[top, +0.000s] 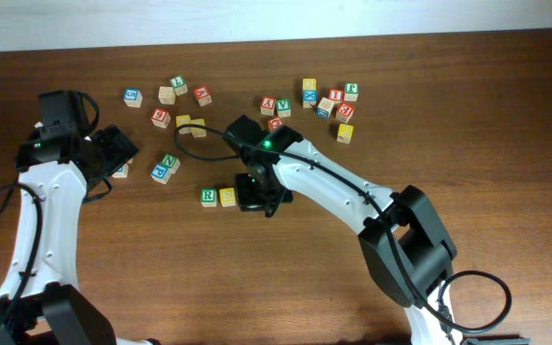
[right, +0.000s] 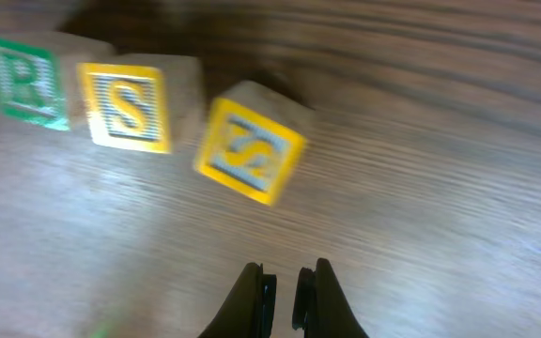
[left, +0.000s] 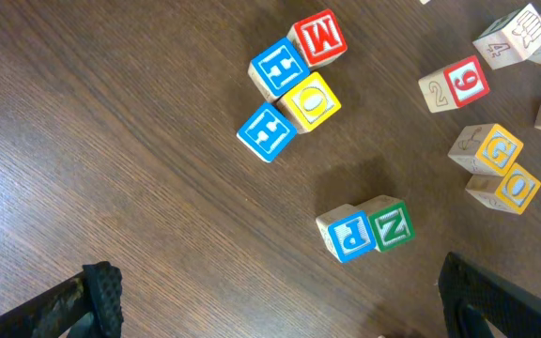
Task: Spell out RSS
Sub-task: 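Lower the S block right of the first S and open the right gripper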
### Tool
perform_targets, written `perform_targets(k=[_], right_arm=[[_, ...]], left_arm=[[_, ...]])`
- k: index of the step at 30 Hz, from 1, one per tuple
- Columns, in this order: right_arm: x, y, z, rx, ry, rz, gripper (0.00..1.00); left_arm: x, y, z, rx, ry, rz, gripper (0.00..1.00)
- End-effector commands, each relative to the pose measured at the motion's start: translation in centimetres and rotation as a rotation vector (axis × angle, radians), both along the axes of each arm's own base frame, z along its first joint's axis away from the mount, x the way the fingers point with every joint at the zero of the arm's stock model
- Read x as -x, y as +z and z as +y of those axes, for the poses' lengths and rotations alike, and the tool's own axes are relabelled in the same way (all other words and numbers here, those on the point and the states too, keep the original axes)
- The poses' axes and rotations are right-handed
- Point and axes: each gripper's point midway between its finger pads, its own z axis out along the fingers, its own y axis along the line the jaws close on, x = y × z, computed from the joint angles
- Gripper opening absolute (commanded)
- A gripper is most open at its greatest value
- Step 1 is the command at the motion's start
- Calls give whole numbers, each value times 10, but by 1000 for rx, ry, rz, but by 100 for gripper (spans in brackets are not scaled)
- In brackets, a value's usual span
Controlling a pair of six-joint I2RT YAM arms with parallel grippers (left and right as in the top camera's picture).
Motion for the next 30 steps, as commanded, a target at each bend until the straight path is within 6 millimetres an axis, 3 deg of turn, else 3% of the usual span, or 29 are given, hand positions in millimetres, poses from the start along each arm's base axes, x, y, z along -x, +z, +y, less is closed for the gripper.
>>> perform_targets(k=[1,6,16,30], right_arm=[[10,-14,3,-11,-50,64,4],[17,-25,-2,4,-110,104,4],[24,-39,11,-44,-149,119,4],[7,-40,14,-55,-156,36,4]], left_arm=[[-2,13,3,-8,15,-35,99],[-2,13,3,-9,16,-35,99],[-2,13,3,-8,15,-35,99],[-2,13,3,-8,15,-35,99]])
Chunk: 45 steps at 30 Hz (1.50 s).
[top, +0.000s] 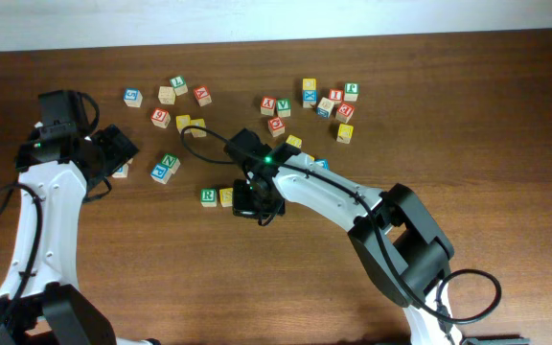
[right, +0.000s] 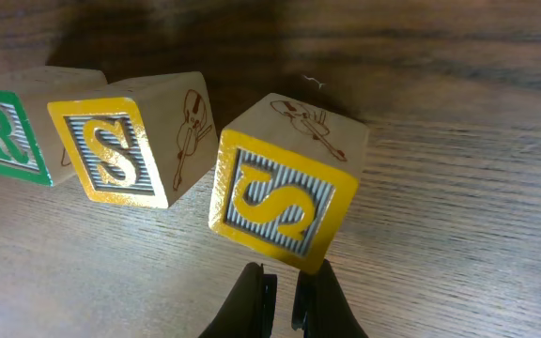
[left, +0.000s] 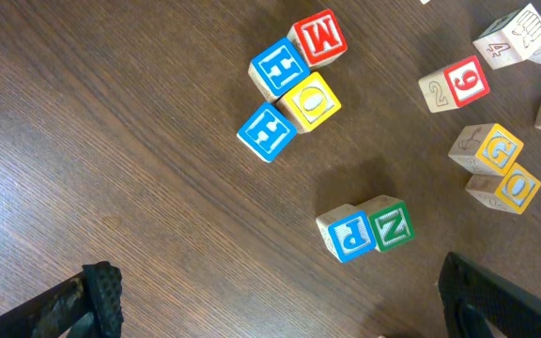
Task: Spell out RSS
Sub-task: 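Lower the S block right of the first S and open the right gripper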
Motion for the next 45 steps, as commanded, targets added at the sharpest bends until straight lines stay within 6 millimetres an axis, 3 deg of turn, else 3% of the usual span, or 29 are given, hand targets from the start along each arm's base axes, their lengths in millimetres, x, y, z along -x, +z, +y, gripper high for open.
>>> perform_targets(k=[1,16,28,37,41,45], right_arm=[[-1,-10,-9,61,-11,-20,4],[-13,-13,-23,122,-38,-64,4],[-46,-10,-35,86,-61,-132,4],[-65,-2,-21,28,26,-244,4],[-73,-2,-29,70,20,-279,4],[-87,12,-41,80,31,-287,4]], left_arm=[[-2,13,3,-8,15,-35,99],[-2,13,3,-8,16,-35,99],[-2,13,3,-8,15,-35,99],[-2,13,3,-8,15,-35,99],[-2,13,3,-8,15,-35,99],[-2,13,3,-8,15,-35,99]])
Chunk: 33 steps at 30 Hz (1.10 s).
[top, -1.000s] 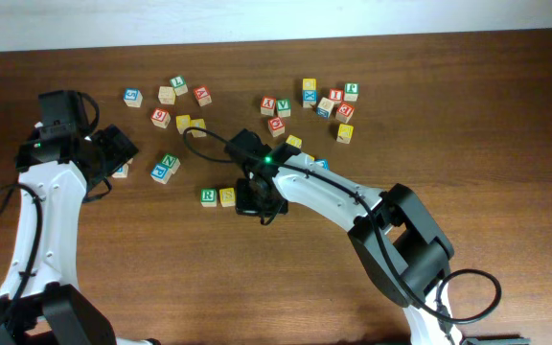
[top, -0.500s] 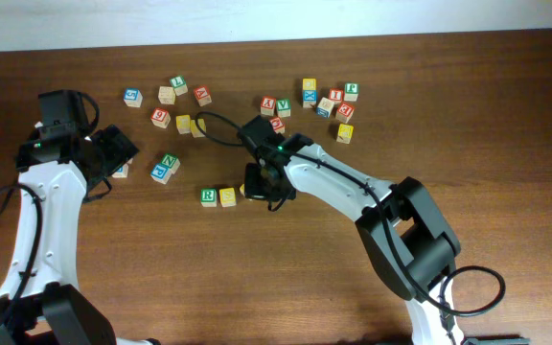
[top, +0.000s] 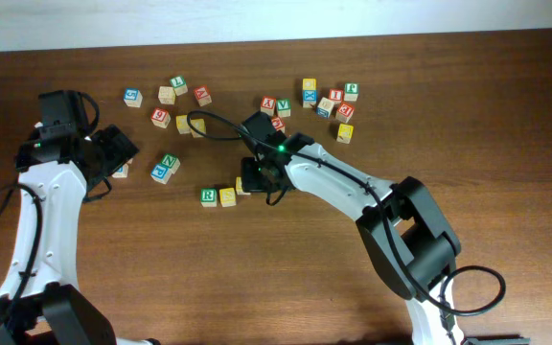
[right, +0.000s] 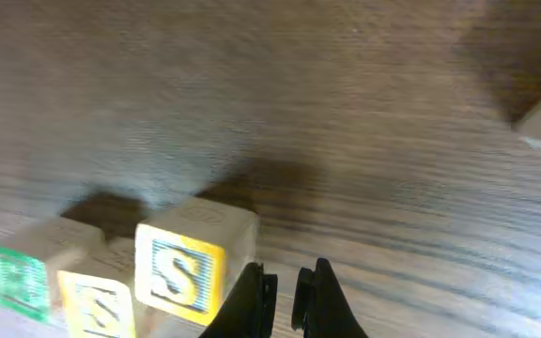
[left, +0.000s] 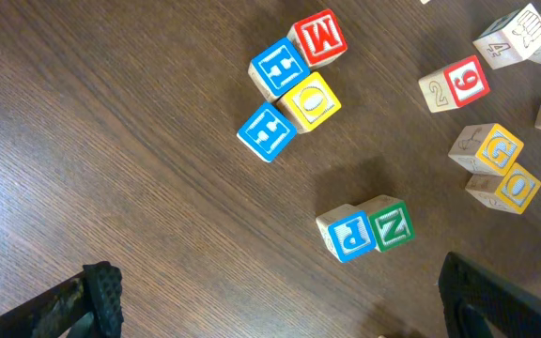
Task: Spell out RSS
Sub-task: 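Lower the S block right of the first S and open the right gripper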
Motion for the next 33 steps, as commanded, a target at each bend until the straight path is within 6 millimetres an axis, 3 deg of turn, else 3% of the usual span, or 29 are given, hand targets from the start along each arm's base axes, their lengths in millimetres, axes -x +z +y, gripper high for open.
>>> perform_targets(k=[1,5,8,20,33], right_arm=[[-22,14,-17,31,-2,-27,4],[-35,42,-7,-45,62,-52,4],[-36,44,-1,-67,70,-62,4],[-23,-3,33,-41,133,-50,4],[-17,1,31,-23,163,-26,4]], left_arm=[[-2,13,3,-8,15,-35,99],[-2,13,3,-8,16,-35,99],[-2,13,3,-8,16,-35,99],[-2,13,3,-8,16,-35,99],[-2,13,3,-8,15,-35,99]])
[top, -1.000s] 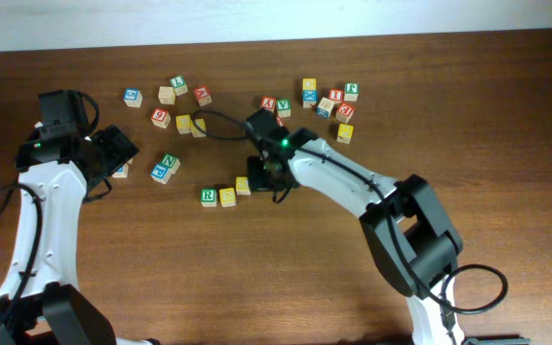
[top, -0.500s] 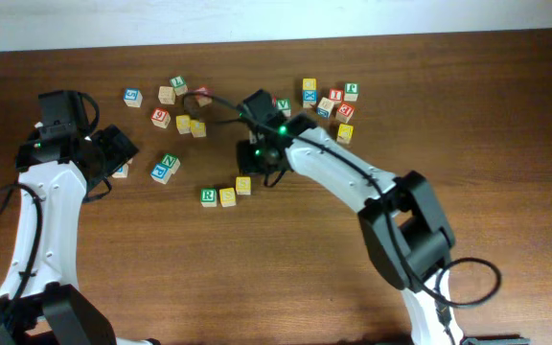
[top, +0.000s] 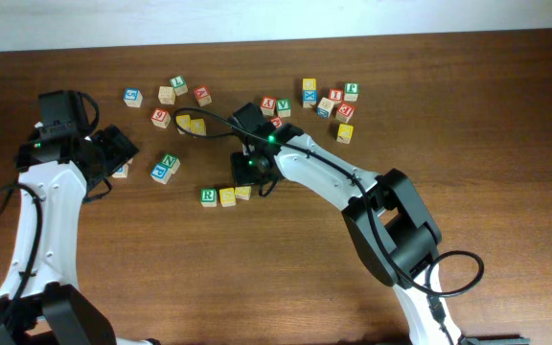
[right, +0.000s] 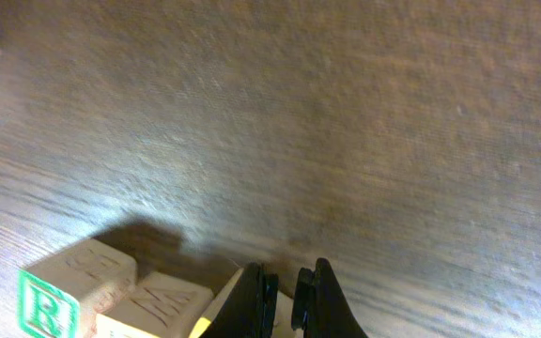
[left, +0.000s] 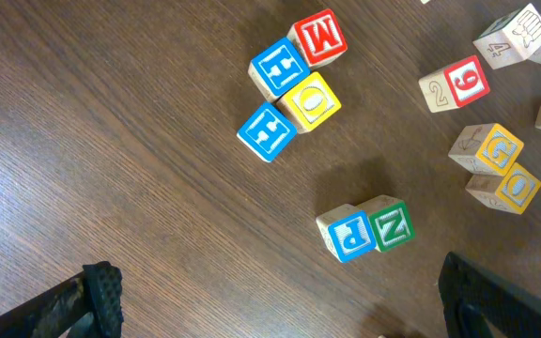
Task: Spell out RSS
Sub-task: 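Lower the S block right of the first S and open the right gripper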
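Note:
A green R block, a yellow S block and a second yellow S block lie in a row left to right on the brown table. My right gripper is shut with nothing in it, its tips down at the far side of the second S block, which they partly hide. The R block and the first S block show at the bottom left of the right wrist view. My left gripper hangs open over bare wood at the left.
Several loose letter blocks lie across the far part of the table, some just behind the right arm. Below the left wrist are a blue, red and yellow cluster and a P and N pair.
The right gripper has come closer to the far side of the second S block. That block now lies nearer to the line of R and S. The left arm is unchanged.
The second S lay skewed to the right of R and S, the shut right gripper on its near side. Then the gripper was close against it. Later it stood behind the block, which sat next to the first S, and now lines up with the row.

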### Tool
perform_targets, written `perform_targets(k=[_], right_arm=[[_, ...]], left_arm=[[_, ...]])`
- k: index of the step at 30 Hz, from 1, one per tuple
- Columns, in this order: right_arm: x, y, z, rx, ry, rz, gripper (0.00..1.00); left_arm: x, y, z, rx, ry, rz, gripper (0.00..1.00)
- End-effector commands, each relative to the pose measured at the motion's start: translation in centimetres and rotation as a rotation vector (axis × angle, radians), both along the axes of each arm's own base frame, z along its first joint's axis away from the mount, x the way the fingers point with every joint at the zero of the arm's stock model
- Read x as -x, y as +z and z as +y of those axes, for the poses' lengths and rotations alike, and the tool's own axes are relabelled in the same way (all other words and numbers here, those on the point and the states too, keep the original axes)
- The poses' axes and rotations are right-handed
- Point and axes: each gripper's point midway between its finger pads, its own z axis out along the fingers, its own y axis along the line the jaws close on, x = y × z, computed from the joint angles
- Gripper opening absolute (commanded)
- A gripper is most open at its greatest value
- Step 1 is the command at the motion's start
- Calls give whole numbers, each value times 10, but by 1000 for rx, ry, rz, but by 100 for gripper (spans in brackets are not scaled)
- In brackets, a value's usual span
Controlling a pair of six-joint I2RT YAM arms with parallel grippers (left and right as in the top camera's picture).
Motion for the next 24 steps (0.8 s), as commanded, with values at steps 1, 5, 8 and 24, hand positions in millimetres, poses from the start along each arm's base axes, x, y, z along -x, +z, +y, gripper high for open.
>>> perform_targets(k=[1,5,8,24], right_arm=[[-2,7,3,9,39,-17,4],[1,8,3,12,55,-11,4],[2,9,7,-10,73,-10,4],[17,13,19,-82,153,43,4]], left_arm=[[-2,13,3,-8,16,-35,99],[-2,13,3,-8,15,-35,99],[-2,13,3,-8,15,-35,99],[-2,13,3,-8,16,-35,99]])
